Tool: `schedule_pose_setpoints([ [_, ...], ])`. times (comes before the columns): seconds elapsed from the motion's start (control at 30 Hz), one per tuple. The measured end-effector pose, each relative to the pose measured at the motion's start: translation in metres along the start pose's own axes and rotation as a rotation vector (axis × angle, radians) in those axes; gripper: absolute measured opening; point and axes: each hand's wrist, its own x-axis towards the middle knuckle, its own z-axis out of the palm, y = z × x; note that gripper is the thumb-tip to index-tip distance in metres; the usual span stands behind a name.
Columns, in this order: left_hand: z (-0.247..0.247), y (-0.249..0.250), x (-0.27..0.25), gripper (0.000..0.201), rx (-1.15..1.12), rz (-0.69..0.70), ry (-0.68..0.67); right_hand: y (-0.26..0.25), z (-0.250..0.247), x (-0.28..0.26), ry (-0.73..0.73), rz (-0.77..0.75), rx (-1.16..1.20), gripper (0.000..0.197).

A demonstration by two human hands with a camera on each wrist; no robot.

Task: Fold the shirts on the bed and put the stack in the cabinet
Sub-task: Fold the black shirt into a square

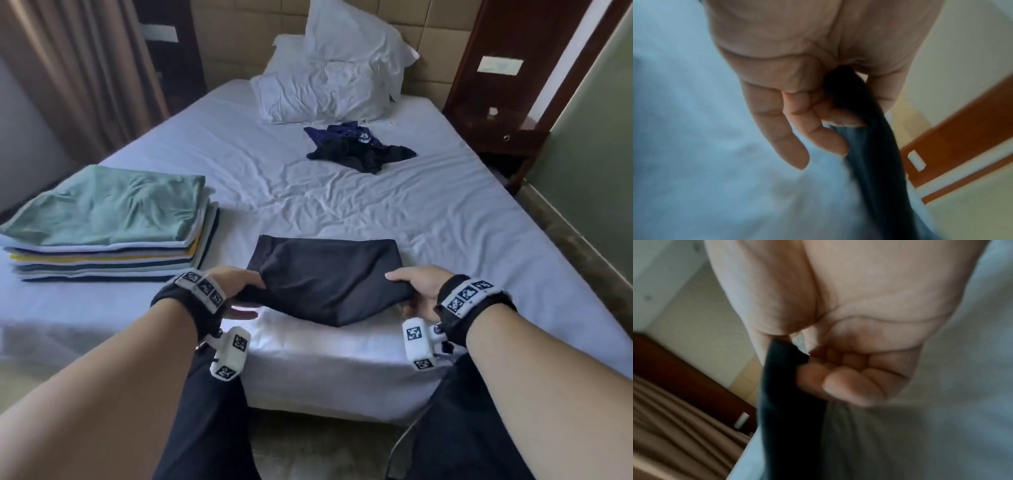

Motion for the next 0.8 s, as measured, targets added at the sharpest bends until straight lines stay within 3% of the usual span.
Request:
schedule_pose_setpoints([
  [0.1,-0.023,0.033,-0.021,0.029,-0.425,0.156,-0.024,-0.048,0.011,-0.026,-0.022,-0.127,0.194,0.014],
  [0.2,-0.058,0.072,-0.045,0.023,-0.632,0.306,-0.011,-0.096,0.041,-0.047,-0.094,-0.211,0.403,0.013],
  [0.3,-0.095,0.094,-0.055,0.011,-0.687,0.399,0.052,-0.129,0.081,-0.062,-0.199,-0.221,0.499,0.017],
  [0.4,-0.133,0.104,-0.047,0.024,-0.795,0.455,0.070,-0.156,0.122,-0.058,-0.190,-0.234,0.570,0.019],
  [0.5,-0.175,0.131,-0.039,0.013,-0.806,0.623,0.096,-0.193,0.163,-0.049,-0.177,-0.322,0.675,0.017],
  [0.63,-0.259,0.168,-0.017,0.032,-0.822,0.883,0.129,-0.246,0.230,-0.038,-0.279,-0.418,0.812,0.007],
  [0.73,-0.328,0.148,0.017,0.053,-0.761,0.818,0.203,-0.254,0.291,-0.015,-0.349,-0.420,0.696,0.005],
  [0.8,-0.359,0.116,0.046,0.031,-0.666,0.666,0.384,-0.236,0.334,0.012,-0.355,-0.369,0.539,0.005],
])
